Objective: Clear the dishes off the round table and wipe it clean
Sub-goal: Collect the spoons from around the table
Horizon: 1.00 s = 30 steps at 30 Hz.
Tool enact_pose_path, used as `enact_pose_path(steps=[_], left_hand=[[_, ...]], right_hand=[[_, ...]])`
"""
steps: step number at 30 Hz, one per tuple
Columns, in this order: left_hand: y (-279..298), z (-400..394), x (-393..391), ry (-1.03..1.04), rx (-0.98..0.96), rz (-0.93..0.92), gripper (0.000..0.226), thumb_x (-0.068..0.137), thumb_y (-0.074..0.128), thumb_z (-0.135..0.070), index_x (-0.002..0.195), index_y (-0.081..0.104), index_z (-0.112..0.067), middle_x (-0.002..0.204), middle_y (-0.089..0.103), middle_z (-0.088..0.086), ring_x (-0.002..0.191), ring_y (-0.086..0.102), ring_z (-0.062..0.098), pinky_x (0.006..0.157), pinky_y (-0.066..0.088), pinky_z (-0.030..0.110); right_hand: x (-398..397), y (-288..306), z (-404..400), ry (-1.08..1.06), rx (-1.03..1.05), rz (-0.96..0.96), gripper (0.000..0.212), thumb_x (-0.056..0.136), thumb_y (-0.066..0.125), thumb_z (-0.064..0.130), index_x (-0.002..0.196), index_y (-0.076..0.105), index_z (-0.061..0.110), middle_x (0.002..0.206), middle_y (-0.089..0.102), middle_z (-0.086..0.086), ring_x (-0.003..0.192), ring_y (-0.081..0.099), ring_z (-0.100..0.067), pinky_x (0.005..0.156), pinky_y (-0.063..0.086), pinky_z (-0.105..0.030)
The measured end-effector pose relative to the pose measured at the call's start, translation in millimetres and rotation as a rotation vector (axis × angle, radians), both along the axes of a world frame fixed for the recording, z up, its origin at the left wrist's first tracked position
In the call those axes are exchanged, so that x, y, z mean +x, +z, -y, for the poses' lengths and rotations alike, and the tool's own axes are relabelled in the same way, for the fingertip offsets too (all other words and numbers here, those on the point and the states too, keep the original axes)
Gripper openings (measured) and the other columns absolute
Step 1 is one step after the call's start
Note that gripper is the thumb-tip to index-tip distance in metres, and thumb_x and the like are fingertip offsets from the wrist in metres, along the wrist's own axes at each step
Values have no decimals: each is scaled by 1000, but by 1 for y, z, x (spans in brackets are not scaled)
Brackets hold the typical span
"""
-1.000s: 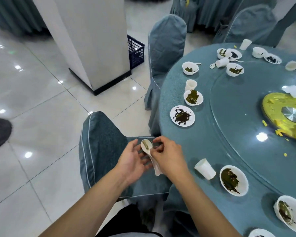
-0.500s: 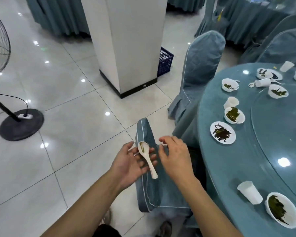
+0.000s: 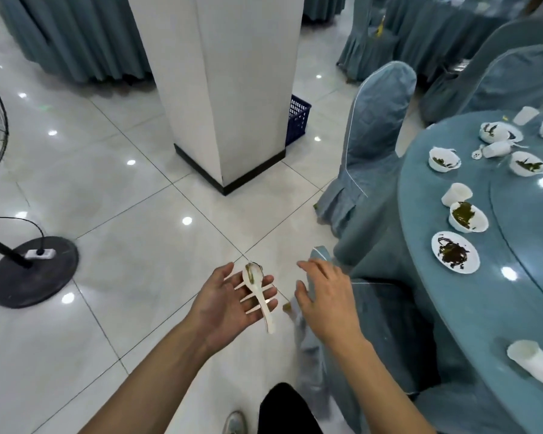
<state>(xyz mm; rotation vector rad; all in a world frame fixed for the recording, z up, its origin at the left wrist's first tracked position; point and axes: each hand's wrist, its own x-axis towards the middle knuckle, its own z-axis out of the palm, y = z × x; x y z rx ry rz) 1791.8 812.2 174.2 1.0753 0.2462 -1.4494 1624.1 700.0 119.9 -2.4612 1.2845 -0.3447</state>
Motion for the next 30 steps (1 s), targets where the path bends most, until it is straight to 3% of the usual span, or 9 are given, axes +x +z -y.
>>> enact_pose_path(steps=[5,14,23,30], left_hand=[[-1,45,29,-72,9,8,58,103,42,-39,138,54,5,130,64,28,111,63,44,100,50,55],[2,185,79,-243,23,43,57,102,42,-39,138,56,4,129,65,27,110,64,43,103,48,55],[12,312,106,-374,-11,12,58,102,42,-40,137,55,4,130,64,28,111,63,44,96,52,54],[1,430,144,-514,-2,1,56,102,42,-40,136,55,2,130,64,28,115,60,44,96,51,54]], right_hand=[[24,-4,37,-86,-8,35,36,94,60,28,130,59,26,132,56,5,114,53,-19,99,42,-39],[60,-12,145,-280,25,52,38,97,55,33,134,55,28,136,54,6,118,51,-18,103,39,-38],[79,-5,245,-423,3,25,38,97,53,37,134,52,31,136,53,8,120,50,-16,104,38,-36],[103,-6,332,-574,-15,-4,36,93,57,32,128,57,28,127,56,6,111,54,-20,96,40,-37]])
